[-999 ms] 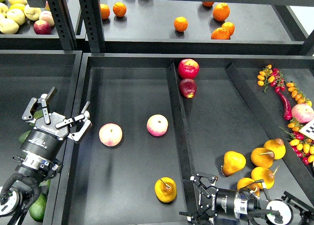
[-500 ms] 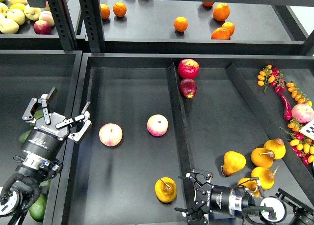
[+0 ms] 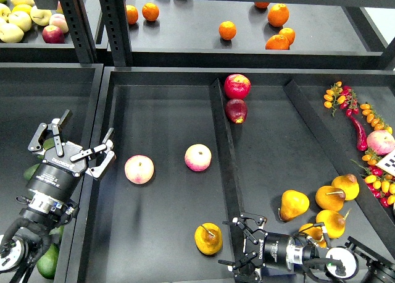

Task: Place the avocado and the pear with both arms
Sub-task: 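Lower the open right gripper over the yellow pear in the middle bin, then close the right gripper around the yellow pear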

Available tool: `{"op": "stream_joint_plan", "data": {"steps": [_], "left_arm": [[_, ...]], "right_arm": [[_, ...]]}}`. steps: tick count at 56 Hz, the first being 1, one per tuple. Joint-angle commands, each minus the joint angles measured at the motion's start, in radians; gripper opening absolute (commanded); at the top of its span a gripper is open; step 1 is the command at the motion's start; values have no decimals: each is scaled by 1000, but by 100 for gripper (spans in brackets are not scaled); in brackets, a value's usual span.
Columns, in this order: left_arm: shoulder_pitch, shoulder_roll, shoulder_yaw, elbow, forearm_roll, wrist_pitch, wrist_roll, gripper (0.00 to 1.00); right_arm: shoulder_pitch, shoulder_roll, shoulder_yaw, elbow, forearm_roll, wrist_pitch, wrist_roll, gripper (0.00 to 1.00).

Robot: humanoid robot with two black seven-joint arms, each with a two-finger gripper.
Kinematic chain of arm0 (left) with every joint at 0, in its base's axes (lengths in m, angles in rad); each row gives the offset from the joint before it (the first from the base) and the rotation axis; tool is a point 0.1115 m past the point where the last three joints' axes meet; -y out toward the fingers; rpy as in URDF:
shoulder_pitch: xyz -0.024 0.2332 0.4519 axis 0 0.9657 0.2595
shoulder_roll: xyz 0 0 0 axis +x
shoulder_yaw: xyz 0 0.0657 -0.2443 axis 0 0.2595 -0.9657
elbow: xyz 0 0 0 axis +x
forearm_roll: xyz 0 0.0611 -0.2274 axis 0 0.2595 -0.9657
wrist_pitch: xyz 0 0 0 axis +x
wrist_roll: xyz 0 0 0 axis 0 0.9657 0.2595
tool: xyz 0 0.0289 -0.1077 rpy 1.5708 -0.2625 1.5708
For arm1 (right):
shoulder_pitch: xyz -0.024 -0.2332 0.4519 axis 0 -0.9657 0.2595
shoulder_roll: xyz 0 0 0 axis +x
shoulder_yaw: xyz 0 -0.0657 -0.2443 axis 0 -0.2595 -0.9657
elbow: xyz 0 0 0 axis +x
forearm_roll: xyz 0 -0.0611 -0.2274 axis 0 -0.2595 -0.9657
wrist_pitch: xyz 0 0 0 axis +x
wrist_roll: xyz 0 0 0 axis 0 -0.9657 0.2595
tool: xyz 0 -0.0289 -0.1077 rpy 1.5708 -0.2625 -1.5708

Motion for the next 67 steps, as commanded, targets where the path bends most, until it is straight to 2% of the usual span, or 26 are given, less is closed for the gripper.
{"op": "stream_joint_plan", "data": {"steps": [1, 32, 40, 45, 67], "left_arm": [[0, 0, 0, 0, 0, 0, 0, 99], [0, 0, 0, 7, -1, 0, 0, 99], [0, 0, 0, 9, -1, 0, 0, 99], [0, 0, -1, 12, 0, 0, 0, 99], [0, 0, -1, 12, -1, 0, 0, 99]], "right_arm": [[5, 4, 0, -9, 0, 0, 0, 83], [10, 53, 0, -60, 0, 0, 0, 71], [12, 62, 15, -69, 0, 0, 0, 62], [9, 70, 41, -81, 0, 0, 0, 52], [9, 81, 44, -81, 0, 0, 0, 27]]}}
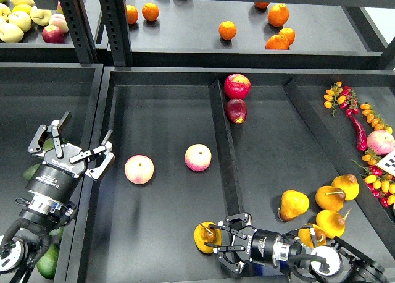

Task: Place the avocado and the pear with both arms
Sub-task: 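Close the right gripper around the yellow pear, then carry the pear with the right gripper over the divider into the pear bin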

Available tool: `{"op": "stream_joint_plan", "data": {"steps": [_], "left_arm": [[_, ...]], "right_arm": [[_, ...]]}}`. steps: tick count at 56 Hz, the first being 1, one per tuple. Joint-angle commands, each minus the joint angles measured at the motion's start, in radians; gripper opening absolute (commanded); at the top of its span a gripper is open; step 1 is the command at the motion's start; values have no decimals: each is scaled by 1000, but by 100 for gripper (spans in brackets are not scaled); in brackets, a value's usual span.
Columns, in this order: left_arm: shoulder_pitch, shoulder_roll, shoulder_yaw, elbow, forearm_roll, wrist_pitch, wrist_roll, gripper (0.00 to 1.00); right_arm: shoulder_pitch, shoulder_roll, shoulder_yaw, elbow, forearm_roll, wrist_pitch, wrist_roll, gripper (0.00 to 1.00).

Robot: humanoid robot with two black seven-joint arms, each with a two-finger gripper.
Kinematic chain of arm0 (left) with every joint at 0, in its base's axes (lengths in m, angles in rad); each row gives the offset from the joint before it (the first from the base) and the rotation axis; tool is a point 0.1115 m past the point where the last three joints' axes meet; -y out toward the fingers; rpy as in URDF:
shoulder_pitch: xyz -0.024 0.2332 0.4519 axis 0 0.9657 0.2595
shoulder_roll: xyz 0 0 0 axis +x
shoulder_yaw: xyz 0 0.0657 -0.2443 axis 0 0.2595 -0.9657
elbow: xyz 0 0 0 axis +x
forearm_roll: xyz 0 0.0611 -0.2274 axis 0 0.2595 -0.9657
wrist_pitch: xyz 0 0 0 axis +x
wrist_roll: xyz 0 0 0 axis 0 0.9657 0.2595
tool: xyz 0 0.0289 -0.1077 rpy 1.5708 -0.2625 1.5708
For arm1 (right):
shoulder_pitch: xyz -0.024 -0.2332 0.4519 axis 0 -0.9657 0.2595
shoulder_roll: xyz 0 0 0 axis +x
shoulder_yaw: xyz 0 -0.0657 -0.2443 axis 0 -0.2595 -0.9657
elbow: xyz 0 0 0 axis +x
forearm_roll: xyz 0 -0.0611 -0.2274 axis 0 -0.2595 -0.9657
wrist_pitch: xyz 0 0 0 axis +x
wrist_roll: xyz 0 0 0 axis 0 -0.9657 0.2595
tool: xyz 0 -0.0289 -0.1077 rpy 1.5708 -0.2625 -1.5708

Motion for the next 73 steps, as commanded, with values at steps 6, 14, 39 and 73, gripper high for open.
{"op": "stream_joint_plan", "data": {"steps": [6, 14, 39, 73], "left_arm": [[0, 0, -1, 0, 0, 0, 0, 99], [0, 0, 0, 0, 0, 0, 0, 99], [-2, 0, 0, 5, 2, 0, 0, 99], [-6, 0, 5, 26, -3, 0, 2, 99]], "right_arm": [[-3, 4, 14, 1, 0, 0, 0, 25], [-6, 21, 35, 1, 0, 0, 0, 20], [23, 21, 112, 15, 8, 0, 0, 18], [125, -280, 238, 69, 222, 0, 0, 18]]}}
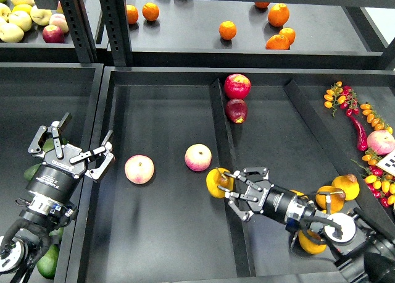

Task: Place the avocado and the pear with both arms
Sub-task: 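Carry the pear with the right gripper over the divider into the pear bin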

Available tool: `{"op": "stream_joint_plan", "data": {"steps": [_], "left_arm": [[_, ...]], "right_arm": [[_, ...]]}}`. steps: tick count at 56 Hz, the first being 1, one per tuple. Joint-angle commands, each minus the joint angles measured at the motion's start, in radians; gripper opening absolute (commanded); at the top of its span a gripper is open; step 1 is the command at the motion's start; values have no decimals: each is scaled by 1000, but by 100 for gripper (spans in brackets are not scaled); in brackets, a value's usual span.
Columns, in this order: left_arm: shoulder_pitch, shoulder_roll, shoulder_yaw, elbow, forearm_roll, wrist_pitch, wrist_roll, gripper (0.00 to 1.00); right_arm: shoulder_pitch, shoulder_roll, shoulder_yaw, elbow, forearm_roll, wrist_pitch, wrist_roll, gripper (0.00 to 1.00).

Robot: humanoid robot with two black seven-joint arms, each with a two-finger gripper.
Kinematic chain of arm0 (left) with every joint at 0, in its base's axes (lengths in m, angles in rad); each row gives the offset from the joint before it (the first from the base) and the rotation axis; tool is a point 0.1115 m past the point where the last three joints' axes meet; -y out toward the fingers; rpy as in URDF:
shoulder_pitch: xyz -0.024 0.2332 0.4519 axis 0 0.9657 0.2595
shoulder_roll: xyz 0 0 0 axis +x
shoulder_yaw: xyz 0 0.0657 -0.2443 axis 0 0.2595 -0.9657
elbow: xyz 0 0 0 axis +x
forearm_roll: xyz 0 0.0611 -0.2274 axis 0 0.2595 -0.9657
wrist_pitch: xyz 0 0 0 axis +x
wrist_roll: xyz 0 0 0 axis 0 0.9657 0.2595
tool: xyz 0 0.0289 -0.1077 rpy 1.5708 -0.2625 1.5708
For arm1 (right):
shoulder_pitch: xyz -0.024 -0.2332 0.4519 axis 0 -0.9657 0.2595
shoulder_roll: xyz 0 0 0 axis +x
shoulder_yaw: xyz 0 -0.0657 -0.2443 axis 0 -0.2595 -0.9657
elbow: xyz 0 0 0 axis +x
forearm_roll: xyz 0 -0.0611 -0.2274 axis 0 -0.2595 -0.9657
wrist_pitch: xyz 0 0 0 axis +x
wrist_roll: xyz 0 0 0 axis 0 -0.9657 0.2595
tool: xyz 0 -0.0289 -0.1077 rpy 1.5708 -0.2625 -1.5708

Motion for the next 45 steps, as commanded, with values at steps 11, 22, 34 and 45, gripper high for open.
{"op": "stream_joint_plan", "data": {"steps": [11, 22, 34, 45], "left_arm": [[-5, 0, 4, 8, 0, 0, 0, 99], [-6, 0, 6, 14, 0, 0, 3, 99], [-6, 0, 7, 13, 0, 0, 2, 99], [-6, 0, 6, 13, 0, 0, 3, 99]], "right_arm": [[-102, -166, 0, 23, 64, 0, 0, 18], [-186, -151, -14, 23, 44, 0, 0, 18], [-218, -111, -19, 23, -8, 0, 0, 19], [-232, -72, -34, 16, -50, 0, 0, 19]]}}
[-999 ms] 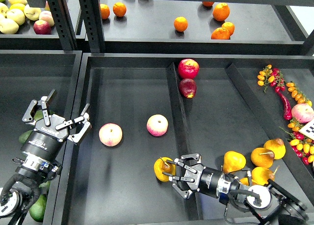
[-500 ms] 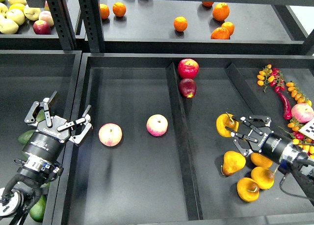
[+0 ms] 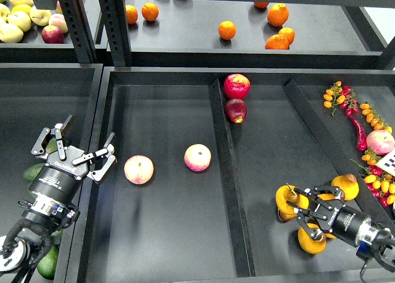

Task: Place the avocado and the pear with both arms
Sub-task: 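Carry the pear with the right gripper over the divider into the pear bin, then lower the pear among the yellow pears and open the right gripper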

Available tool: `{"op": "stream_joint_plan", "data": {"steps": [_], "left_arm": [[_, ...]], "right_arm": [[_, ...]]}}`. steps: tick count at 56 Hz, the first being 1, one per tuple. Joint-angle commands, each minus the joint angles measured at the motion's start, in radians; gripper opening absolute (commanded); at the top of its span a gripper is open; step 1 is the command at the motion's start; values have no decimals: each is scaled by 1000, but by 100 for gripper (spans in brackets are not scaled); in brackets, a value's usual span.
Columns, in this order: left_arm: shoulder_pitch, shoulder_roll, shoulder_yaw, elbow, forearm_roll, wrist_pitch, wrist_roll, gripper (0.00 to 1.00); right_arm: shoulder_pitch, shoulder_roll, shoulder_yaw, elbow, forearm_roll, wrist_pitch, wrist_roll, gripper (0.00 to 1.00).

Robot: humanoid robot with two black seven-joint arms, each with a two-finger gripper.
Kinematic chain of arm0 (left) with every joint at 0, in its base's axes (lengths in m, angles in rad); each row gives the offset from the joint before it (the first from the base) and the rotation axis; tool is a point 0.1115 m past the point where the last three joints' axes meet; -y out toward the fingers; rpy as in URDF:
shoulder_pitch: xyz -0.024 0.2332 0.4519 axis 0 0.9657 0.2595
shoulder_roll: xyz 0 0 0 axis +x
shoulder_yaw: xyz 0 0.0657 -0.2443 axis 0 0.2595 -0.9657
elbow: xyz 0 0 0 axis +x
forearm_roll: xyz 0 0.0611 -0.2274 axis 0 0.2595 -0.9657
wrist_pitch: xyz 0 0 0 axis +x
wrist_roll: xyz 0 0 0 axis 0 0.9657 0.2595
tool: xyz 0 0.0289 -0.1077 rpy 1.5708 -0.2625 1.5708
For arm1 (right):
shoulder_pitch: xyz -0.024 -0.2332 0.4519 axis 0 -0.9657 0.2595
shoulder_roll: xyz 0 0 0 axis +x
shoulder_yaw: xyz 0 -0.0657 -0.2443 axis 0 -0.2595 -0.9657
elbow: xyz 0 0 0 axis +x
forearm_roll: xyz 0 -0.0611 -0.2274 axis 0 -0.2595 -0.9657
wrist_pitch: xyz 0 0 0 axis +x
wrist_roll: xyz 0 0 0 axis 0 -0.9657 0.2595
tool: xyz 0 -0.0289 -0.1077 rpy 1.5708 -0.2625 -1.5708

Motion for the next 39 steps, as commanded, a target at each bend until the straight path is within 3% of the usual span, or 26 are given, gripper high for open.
{"op": "stream_joint_plan", "data": {"steps": [1, 17, 35, 39], "left_arm": [[0, 0, -1, -1, 0, 0, -2, 99], [0, 0, -1, -1, 0, 0, -2, 99], [0, 0, -1, -2, -2, 0, -2, 99], [0, 0, -1, -4, -2, 0, -2, 99]], "right_arm": [[-7, 20, -16, -5, -23, 0, 0, 19], [-36, 43, -19, -6, -50, 0, 0, 25], [-38, 30, -19, -9, -57, 0, 0, 55], [-38, 29, -19, -9, -57, 0, 0, 65]]}}
